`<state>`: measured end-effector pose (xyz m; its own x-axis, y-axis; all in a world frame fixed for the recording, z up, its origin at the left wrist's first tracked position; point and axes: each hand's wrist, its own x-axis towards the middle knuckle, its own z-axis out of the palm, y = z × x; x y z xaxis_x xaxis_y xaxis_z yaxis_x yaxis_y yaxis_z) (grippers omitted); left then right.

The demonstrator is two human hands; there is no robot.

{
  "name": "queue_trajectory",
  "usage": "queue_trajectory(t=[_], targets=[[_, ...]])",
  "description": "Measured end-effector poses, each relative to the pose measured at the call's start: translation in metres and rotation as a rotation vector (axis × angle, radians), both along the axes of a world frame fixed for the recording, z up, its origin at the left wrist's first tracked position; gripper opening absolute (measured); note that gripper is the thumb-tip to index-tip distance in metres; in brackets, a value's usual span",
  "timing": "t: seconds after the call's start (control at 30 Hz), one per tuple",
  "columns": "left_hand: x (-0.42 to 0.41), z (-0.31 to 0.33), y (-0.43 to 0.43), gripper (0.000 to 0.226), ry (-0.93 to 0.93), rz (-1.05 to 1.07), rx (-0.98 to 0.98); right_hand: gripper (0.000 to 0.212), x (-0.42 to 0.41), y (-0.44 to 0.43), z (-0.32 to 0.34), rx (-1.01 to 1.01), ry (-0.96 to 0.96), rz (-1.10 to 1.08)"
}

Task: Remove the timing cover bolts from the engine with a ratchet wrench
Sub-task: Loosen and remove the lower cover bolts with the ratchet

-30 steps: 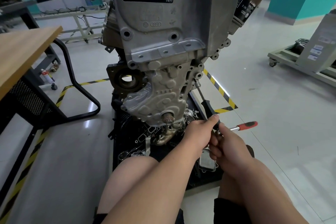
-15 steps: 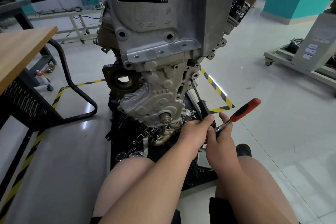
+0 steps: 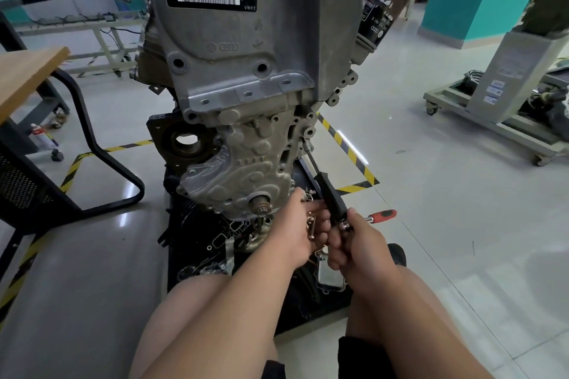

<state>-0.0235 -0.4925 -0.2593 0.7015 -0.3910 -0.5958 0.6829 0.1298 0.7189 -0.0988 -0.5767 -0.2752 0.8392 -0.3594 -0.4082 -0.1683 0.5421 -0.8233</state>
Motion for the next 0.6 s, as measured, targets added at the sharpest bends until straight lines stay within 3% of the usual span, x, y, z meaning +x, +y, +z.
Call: queue_trajectory(t=[0.1, 0.17, 0.33, 0.4, 0.5, 0.6], targets=[[0.001, 0.002, 0.005, 0.058, 0.011, 0.003, -0.017, 0.043, 0.001, -0.002, -0.002, -0.012, -0.006, -0.022], [0.002, 0.002, 0.005, 0.061, 0.014, 0.001, -0.038, 0.043, 0.001, -0.002, -0.004, -0.176, 0.006, -0.047], [0.000, 0.000, 0.003, 0.045, -0.033, -0.043, -0.021, 0.006, -0.002, 0.003, -0.010, -0.521, -0.018, -0.045], [-0.002, -0.001, 0.000, 0.034, -0.070, -0.082, 0.016, 0.021, -0.001, 0.003, -0.015, -0.551, 0.019, -0.022], [-0.005, 0.000, -0.002, 0.027, -0.103, -0.121, 0.053, 0.024, 0.000, 0.002, -0.013, -0.475, 0.009, -0.008], [-0.007, 0.001, -0.004, 0.027, -0.171, -0.185, 0.075, 0.052, -0.001, -0.002, -0.007, -0.163, -0.003, 0.026]])
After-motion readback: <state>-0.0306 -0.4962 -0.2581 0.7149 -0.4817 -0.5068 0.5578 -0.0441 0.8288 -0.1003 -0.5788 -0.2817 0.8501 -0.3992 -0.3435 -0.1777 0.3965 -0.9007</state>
